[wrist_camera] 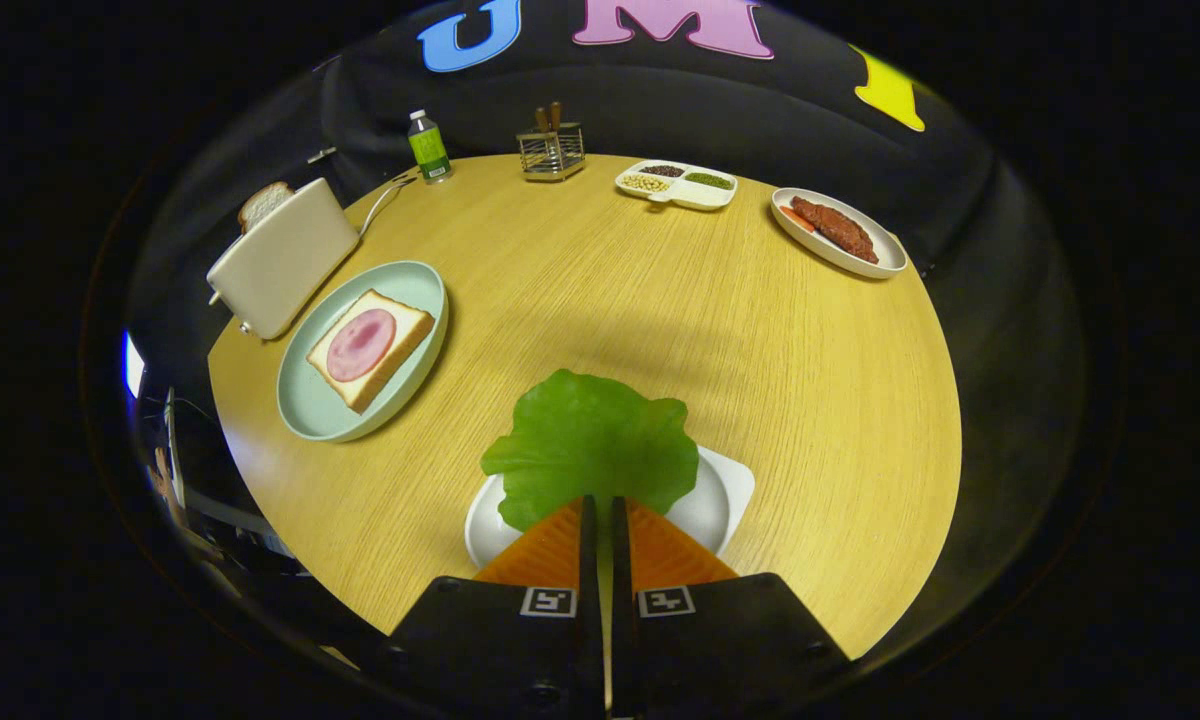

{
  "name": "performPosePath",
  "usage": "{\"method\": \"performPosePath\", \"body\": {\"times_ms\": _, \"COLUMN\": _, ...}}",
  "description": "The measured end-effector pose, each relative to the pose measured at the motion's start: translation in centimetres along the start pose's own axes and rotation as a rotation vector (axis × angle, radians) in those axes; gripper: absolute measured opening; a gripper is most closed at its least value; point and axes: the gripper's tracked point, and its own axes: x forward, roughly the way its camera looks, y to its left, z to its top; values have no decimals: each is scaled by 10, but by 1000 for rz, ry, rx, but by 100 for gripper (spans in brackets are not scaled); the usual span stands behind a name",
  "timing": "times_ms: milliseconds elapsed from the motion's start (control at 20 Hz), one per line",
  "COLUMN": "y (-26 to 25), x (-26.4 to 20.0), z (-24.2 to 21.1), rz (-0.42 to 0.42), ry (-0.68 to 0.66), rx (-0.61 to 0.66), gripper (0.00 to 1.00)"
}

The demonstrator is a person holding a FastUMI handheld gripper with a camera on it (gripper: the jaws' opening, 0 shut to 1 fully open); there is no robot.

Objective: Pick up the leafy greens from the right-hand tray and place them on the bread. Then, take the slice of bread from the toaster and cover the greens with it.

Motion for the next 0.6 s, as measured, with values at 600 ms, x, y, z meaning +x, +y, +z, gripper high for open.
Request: {"method": "performPosePath", "body": {"times_ms": 600, "y": 103, "x": -79, "z": 108, "rz": 133, "ry": -249, "rx": -39, "gripper": 8}}
